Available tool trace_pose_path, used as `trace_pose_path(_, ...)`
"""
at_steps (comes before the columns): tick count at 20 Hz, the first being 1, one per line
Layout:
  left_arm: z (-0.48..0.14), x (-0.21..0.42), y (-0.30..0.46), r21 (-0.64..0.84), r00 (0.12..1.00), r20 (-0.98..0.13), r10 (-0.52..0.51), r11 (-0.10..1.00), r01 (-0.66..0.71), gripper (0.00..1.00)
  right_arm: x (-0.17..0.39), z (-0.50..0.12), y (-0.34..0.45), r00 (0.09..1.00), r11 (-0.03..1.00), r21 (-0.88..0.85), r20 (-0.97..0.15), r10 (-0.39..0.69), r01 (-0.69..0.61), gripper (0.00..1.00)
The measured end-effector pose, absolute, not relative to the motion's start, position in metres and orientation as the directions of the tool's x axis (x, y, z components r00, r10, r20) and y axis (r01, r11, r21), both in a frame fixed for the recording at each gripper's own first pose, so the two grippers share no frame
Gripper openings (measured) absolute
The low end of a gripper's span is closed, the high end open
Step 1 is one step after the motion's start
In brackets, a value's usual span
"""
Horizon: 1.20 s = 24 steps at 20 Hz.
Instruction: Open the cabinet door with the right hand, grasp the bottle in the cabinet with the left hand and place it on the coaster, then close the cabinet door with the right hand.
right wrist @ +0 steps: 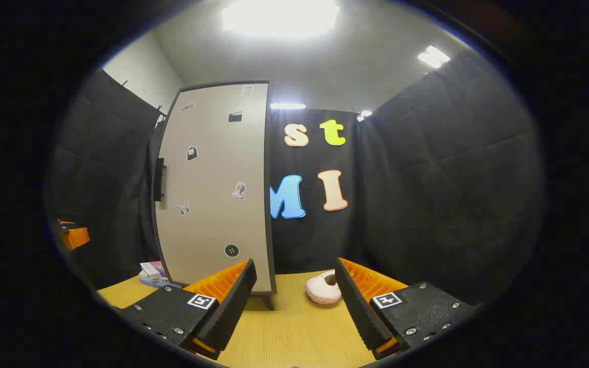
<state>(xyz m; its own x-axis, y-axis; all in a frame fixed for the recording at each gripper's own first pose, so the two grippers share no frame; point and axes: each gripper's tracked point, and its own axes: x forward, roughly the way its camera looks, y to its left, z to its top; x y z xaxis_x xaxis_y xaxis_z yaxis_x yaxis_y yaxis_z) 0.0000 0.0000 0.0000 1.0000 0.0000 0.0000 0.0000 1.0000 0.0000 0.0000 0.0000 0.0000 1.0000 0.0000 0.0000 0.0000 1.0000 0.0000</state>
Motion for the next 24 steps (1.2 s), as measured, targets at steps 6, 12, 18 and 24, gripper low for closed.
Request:
trace_pose_path(6,-0.002,-0.003,0.002,0.000,1.000,-0.002,0.006,1.000,-0.006,0.82,-0.003,0.001,0.001,1.000,1.000,-0.002,0.007,0.001,-0.001,0.95)
trace_pose_path(12,-0.001,-0.005,0.007,0.000,1.000,-0.002,0.019,1.000,-0.019,0.87,-0.002,0.000,0.005,1.000,1.000,-0.010,0.000,0.009,-0.009,0.95)
trace_pose_path(18,0.001,-0.011,0.018,0.006,0.999,0.002,0.039,0.999,-0.039,0.83,0.005,0.005,0.021,0.999,0.999,0.001,-0.001,0.043,-0.043,0.95)
trace_pose_path(24,0.005,-0.031,0.046,0.020,0.995,0.008,0.097,0.995,-0.097,0.83,0.023,0.025,0.055,0.993,0.992,0.032,0.024,0.119,-0.119,0.95)
